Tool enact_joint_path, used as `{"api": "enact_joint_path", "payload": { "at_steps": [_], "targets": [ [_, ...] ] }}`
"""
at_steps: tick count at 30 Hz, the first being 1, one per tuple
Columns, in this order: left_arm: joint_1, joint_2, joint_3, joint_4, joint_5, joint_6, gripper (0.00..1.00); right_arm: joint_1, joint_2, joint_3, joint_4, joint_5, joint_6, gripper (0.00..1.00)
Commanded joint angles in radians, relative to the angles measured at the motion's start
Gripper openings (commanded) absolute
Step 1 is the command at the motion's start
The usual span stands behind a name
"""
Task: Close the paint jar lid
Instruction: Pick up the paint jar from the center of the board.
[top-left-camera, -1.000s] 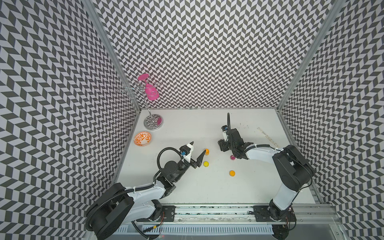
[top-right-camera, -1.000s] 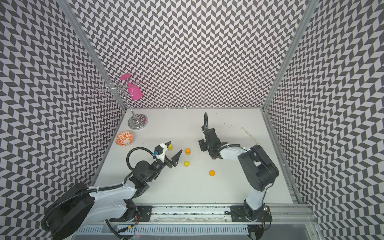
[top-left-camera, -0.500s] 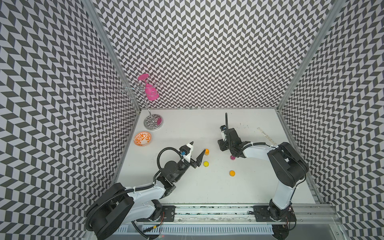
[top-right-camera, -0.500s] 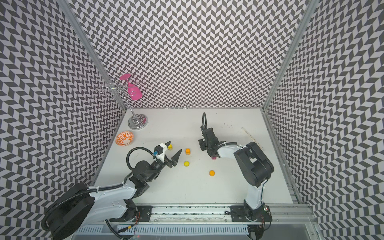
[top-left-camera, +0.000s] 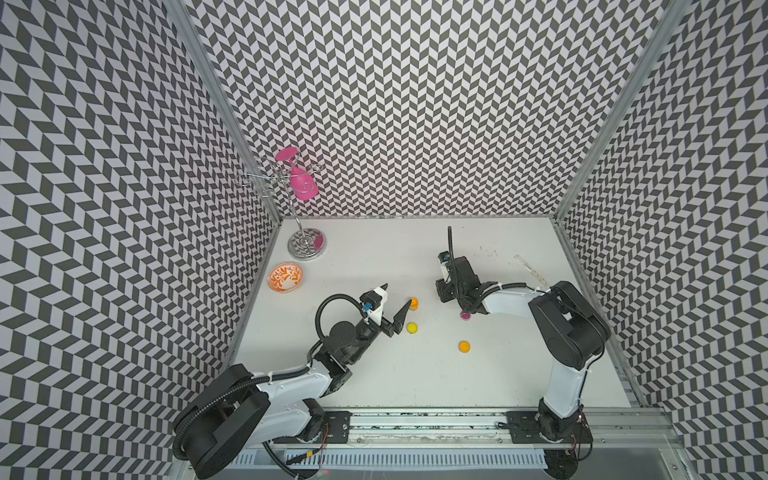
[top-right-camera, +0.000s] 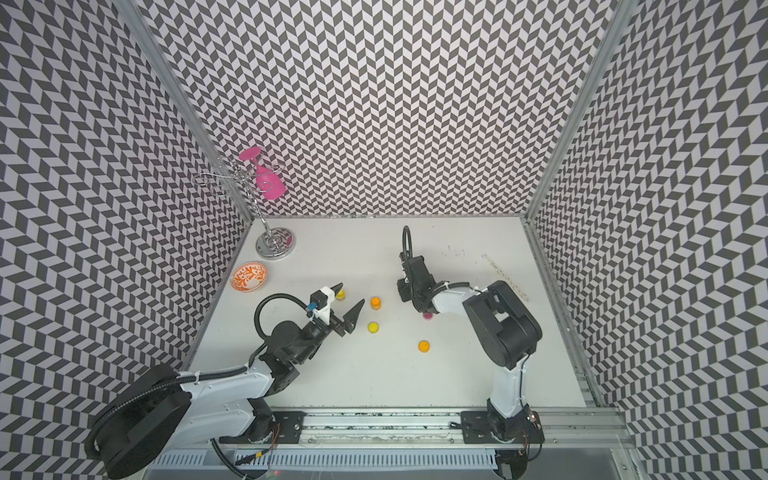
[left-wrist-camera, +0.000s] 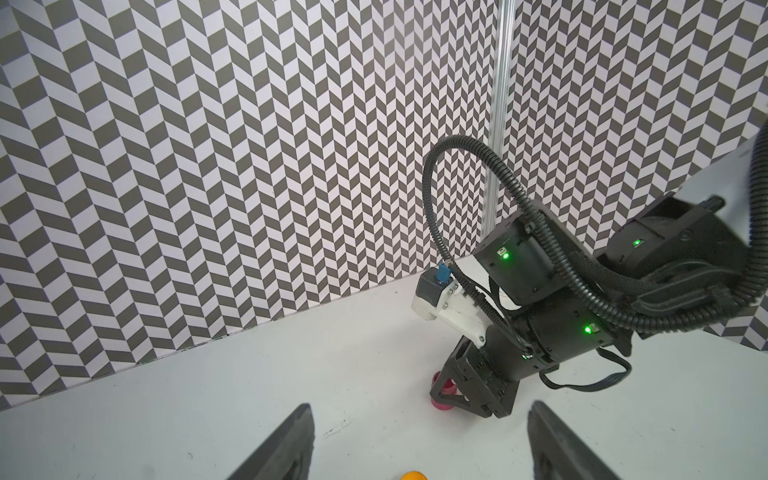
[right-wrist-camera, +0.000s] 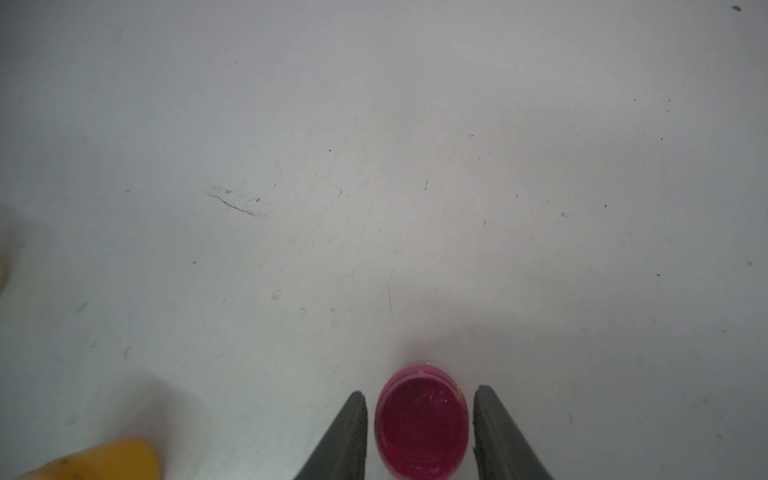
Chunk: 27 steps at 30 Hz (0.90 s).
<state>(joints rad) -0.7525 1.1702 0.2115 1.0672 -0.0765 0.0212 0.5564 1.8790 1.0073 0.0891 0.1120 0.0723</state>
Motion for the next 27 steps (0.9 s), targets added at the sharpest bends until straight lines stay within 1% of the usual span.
{"api": "enact_joint_path", "payload": {
  "at_steps": [1,11,17,20,23,26,27],
  "targets": [
    [-0.001,0.005,0.027,0.002,0.014,-0.013,0.8,0.007,0.012,0.026,0.02,0.003,0.001,0.37],
    [-0.002,0.006,0.031,-0.005,0.015,-0.01,0.8,0.007,0.015,0.03,0.012,-0.005,-0.003,0.31],
    [0.001,0.039,0.052,-0.021,0.023,0.017,0.8,0.007,-0.039,0.02,-0.009,-0.002,-0.011,0.31],
    [0.001,0.066,0.058,-0.003,0.034,0.04,0.79,0.007,-0.087,0.014,-0.037,-0.024,-0.011,0.31],
    [0.002,0.11,0.042,0.082,0.064,0.087,0.78,0.007,-0.14,0.013,-0.075,-0.076,-0.01,0.31],
    [0.002,0.173,-0.012,0.265,0.13,0.159,0.74,0.007,-0.205,-0.001,-0.094,-0.126,-0.008,0.3],
    [0.001,0.203,-0.041,0.355,0.168,0.192,0.73,0.009,-0.23,-0.007,-0.099,-0.141,-0.008,0.3]
  ]
}}
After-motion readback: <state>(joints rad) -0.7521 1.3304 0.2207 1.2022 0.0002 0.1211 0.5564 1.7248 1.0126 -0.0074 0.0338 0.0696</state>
